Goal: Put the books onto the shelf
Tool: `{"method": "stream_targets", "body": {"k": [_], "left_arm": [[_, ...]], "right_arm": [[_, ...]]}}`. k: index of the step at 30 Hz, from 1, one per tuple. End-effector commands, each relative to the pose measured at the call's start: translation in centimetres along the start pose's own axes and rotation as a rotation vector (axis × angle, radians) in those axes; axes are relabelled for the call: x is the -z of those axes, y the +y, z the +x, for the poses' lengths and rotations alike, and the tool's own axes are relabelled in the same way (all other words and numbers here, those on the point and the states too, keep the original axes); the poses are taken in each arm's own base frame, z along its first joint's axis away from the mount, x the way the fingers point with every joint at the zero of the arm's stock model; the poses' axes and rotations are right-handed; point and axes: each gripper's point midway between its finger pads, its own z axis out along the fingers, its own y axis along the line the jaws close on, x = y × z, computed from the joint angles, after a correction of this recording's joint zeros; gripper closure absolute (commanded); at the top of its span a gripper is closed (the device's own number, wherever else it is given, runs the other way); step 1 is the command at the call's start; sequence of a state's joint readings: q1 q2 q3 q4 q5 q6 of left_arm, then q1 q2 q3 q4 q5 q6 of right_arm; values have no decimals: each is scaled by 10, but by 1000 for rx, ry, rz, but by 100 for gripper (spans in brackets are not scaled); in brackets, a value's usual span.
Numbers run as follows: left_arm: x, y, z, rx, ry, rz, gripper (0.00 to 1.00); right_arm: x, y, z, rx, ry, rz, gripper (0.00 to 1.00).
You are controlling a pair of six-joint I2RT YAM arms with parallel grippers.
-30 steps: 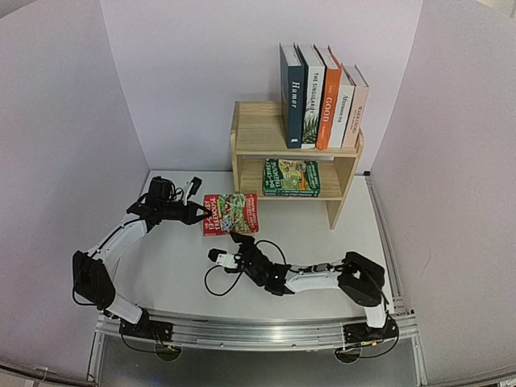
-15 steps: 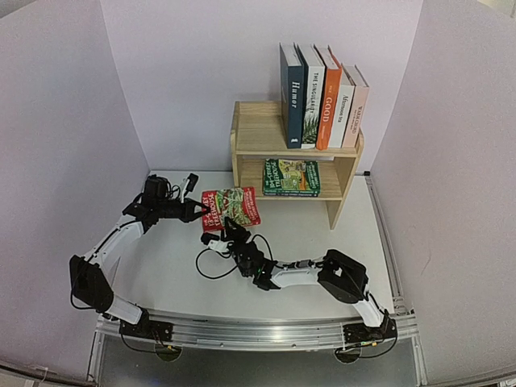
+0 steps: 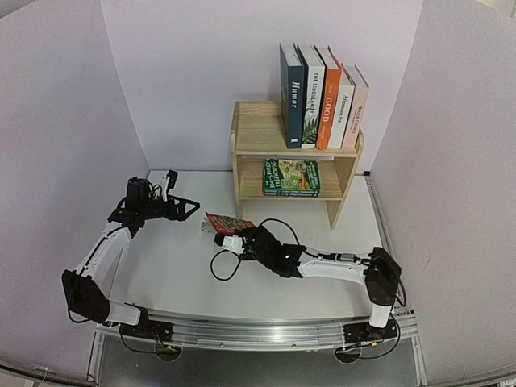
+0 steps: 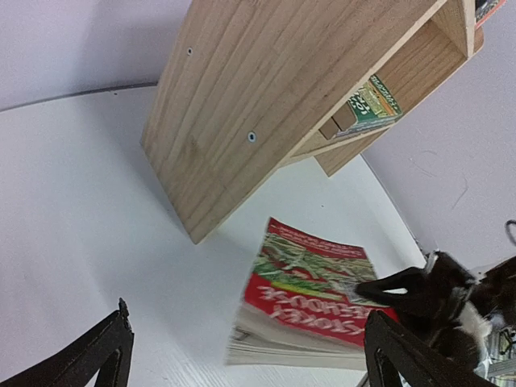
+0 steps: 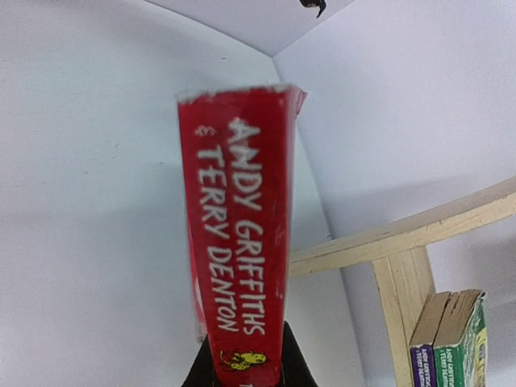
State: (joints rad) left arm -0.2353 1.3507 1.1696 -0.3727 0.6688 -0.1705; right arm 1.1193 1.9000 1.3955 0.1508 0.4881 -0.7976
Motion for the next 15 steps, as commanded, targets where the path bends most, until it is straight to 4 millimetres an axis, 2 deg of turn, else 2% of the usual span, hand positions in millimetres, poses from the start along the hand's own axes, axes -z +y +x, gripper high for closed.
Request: {"method": "stream_targets", "body": {"k": [1,5,10,12,15], "left_arm": [[24,12,-2,-110,-39,-127,0],[26,14,10,-114,-22,-132,0],[25,11,16,-100,-37,-103,0],[26,9,15,-110,-43,-96,0],[27,9,15,-126,-47,-98,0]], "right_arm": [[76,-30,-21,-244,20,-310,100],[112,-70,-24,-259,80,-338,100],[143,-146,-26,-152,157,-124,100],[152,-172,-23,-85,193,-26,100],[153,-194,-11,58,284,77,100]]}}
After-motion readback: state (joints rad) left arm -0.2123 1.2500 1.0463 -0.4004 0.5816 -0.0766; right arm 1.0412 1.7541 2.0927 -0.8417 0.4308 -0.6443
